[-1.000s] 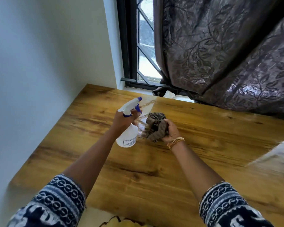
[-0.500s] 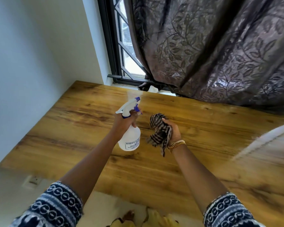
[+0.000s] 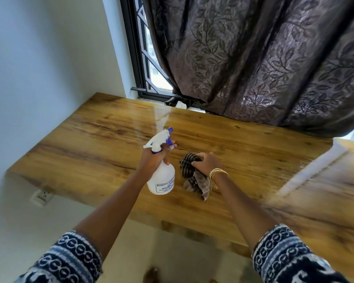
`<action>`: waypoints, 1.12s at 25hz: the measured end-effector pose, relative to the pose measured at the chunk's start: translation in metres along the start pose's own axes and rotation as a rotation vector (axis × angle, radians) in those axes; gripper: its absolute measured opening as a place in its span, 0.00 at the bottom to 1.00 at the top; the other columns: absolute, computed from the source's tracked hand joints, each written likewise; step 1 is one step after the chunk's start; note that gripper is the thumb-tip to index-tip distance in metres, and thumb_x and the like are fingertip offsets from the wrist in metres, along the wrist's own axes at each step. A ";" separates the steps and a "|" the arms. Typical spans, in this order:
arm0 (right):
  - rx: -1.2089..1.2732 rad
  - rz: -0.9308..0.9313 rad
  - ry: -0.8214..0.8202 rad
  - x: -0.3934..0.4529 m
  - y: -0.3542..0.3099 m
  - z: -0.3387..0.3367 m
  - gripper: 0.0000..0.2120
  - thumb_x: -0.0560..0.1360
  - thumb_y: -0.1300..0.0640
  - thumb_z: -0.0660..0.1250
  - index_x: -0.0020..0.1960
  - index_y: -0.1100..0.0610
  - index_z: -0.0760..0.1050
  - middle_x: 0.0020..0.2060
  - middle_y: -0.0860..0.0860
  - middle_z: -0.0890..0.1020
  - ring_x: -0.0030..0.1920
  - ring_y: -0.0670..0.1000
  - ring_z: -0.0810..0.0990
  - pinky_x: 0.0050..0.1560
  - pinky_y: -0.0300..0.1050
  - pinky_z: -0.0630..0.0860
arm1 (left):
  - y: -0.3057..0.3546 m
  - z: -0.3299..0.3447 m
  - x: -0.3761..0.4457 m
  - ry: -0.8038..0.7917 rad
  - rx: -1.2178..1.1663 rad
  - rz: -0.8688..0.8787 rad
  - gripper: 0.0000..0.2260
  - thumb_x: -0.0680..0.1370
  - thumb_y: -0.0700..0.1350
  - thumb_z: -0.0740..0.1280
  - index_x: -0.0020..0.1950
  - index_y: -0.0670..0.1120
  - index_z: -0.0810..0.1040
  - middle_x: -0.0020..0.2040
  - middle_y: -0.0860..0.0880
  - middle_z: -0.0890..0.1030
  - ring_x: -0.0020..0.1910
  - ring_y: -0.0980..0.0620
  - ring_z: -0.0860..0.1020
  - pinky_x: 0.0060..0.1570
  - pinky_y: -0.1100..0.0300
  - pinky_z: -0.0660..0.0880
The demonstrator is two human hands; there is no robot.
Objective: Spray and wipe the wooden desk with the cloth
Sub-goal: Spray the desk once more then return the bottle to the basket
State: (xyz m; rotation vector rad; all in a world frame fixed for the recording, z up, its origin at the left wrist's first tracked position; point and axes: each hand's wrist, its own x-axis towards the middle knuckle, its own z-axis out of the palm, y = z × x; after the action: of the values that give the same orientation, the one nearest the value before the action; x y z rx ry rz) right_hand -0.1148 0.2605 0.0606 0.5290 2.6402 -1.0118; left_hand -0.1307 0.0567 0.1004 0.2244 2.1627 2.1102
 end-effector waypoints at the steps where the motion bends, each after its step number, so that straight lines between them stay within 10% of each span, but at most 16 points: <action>1: -0.056 -0.034 0.077 -0.007 -0.001 -0.002 0.23 0.72 0.49 0.68 0.67 0.50 0.74 0.66 0.56 0.70 0.62 0.58 0.75 0.60 0.49 0.74 | 0.002 0.000 -0.002 -0.020 0.003 0.006 0.07 0.77 0.38 0.70 0.54 0.45 0.81 0.43 0.50 0.86 0.28 0.57 0.78 0.38 0.55 0.79; 4: 0.188 -0.177 0.122 -0.028 -0.008 -0.013 0.21 0.72 0.55 0.70 0.64 0.49 0.75 0.60 0.53 0.74 0.61 0.55 0.76 0.58 0.48 0.75 | 0.011 0.008 -0.006 -0.146 -0.006 0.032 0.08 0.77 0.37 0.70 0.55 0.45 0.82 0.46 0.52 0.86 0.43 0.57 0.83 0.52 0.52 0.78; 9: 0.283 -0.343 -0.269 -0.081 -0.014 -0.008 0.25 0.73 0.57 0.73 0.68 0.53 0.72 0.63 0.51 0.79 0.63 0.51 0.76 0.62 0.47 0.74 | 0.033 0.034 -0.014 -0.452 -0.072 -0.033 0.07 0.73 0.47 0.72 0.50 0.52 0.85 0.55 0.46 0.85 0.57 0.46 0.81 0.60 0.48 0.76; 13: 0.342 -0.347 -0.062 -0.126 -0.001 0.002 0.29 0.66 0.59 0.80 0.62 0.52 0.72 0.53 0.45 0.80 0.51 0.40 0.78 0.48 0.32 0.76 | 0.045 0.064 -0.031 -0.619 -0.073 -0.033 0.10 0.77 0.42 0.71 0.57 0.45 0.81 0.55 0.48 0.85 0.60 0.50 0.80 0.63 0.53 0.74; 18: 0.363 -0.178 0.189 -0.173 0.058 0.003 0.40 0.55 0.41 0.81 0.64 0.49 0.74 0.55 0.45 0.82 0.55 0.48 0.81 0.55 0.49 0.79 | 0.036 0.107 -0.071 -0.702 0.176 -0.005 0.16 0.72 0.49 0.75 0.57 0.46 0.80 0.54 0.48 0.83 0.56 0.49 0.81 0.60 0.47 0.77; 22: 0.452 -0.077 0.379 -0.219 0.109 0.000 0.31 0.61 0.53 0.83 0.61 0.52 0.75 0.50 0.43 0.81 0.49 0.39 0.79 0.49 0.40 0.75 | 0.012 0.131 -0.107 -0.729 0.290 -0.167 0.28 0.65 0.62 0.76 0.62 0.56 0.76 0.65 0.46 0.77 0.63 0.49 0.76 0.61 0.48 0.76; 28: 0.653 0.104 0.614 -0.301 0.223 -0.008 0.32 0.60 0.57 0.84 0.59 0.52 0.73 0.52 0.46 0.80 0.52 0.45 0.79 0.53 0.44 0.77 | -0.034 0.191 -0.191 -0.592 0.410 -0.007 0.10 0.78 0.51 0.67 0.56 0.49 0.79 0.54 0.50 0.80 0.57 0.50 0.79 0.51 0.60 0.74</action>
State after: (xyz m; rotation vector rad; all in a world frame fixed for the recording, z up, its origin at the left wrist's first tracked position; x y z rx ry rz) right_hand 0.2498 0.3475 0.0462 1.2739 2.6542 -1.9398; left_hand 0.0913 0.2092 0.0572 0.7623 2.1568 1.3261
